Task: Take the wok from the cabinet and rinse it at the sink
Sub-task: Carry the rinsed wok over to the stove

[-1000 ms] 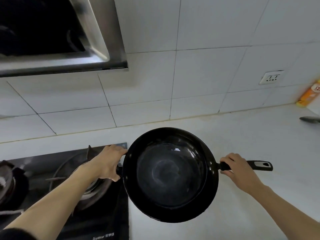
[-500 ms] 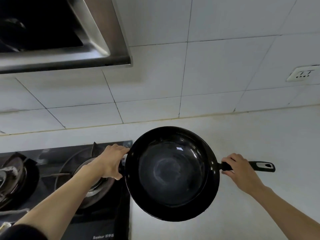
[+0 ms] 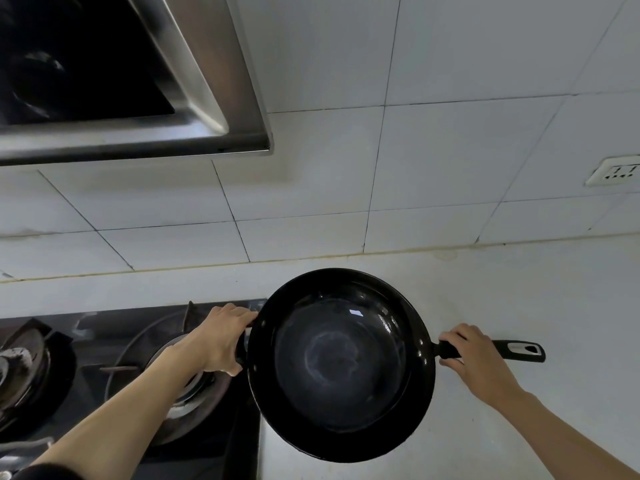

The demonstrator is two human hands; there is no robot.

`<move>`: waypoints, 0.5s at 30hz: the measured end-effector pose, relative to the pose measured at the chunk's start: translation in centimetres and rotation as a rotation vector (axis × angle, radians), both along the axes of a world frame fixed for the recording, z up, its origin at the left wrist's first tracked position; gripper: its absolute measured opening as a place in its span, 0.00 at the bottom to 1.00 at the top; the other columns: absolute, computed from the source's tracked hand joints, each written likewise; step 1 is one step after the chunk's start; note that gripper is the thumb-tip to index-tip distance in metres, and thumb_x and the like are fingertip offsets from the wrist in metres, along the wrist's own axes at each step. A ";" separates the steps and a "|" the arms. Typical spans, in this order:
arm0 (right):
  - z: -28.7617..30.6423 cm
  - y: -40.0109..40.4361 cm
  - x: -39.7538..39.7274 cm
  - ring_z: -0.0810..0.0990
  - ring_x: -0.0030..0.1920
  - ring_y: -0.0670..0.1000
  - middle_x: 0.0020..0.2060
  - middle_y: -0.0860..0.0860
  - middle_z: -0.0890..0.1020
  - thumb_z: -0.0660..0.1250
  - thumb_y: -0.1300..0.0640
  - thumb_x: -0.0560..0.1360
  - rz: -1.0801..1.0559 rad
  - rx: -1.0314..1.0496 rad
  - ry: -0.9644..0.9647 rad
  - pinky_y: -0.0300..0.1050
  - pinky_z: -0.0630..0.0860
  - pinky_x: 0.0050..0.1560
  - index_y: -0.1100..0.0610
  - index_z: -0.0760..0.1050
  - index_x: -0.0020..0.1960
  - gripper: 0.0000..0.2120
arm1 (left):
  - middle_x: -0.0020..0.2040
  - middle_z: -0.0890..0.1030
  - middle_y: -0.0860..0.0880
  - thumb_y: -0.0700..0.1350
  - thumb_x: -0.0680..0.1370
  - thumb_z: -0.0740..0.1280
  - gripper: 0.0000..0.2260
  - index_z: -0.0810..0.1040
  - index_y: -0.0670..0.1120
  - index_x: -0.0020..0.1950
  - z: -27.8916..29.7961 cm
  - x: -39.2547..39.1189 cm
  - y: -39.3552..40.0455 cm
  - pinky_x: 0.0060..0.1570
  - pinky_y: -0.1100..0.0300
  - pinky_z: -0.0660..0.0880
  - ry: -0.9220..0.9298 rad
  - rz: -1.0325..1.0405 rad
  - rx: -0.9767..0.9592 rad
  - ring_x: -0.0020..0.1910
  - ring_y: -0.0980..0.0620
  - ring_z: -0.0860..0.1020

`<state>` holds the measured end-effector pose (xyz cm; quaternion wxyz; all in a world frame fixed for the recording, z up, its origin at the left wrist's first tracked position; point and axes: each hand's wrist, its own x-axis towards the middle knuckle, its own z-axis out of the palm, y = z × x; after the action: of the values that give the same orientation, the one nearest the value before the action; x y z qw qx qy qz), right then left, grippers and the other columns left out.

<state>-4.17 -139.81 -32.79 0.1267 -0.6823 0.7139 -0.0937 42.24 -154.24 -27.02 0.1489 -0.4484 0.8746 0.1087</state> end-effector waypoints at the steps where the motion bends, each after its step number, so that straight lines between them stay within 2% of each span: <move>1: -0.1 -0.1 0.0 0.71 0.46 0.48 0.45 0.45 0.73 0.76 0.54 0.69 0.000 -0.003 0.000 0.42 0.67 0.47 0.52 0.76 0.51 0.13 | 0.66 0.71 0.55 0.59 0.56 0.73 0.46 0.64 0.52 0.73 -0.1 0.1 -0.1 0.62 0.56 0.64 -0.001 0.003 0.001 0.62 0.51 0.68; 6: -0.2 -0.7 0.0 0.70 0.46 0.47 0.44 0.45 0.72 0.76 0.53 0.69 0.006 -0.005 0.004 0.41 0.67 0.46 0.51 0.76 0.50 0.13 | 0.68 0.70 0.54 0.59 0.58 0.73 0.47 0.63 0.51 0.75 -0.1 0.1 -0.5 0.66 0.55 0.63 -0.018 0.014 0.000 0.65 0.50 0.67; 15: 0.4 -0.7 0.2 0.71 0.48 0.48 0.45 0.45 0.73 0.76 0.53 0.69 -0.032 0.039 -0.035 0.44 0.70 0.52 0.51 0.78 0.53 0.15 | 0.74 0.64 0.54 0.58 0.63 0.76 0.48 0.57 0.51 0.78 0.1 -0.1 -0.2 0.70 0.54 0.61 -0.052 0.020 -0.023 0.72 0.51 0.62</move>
<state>-3.93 -140.47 -32.38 0.1510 -0.6664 0.7242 -0.0936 42.17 -154.40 -26.92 0.1653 -0.4613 0.8672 0.0884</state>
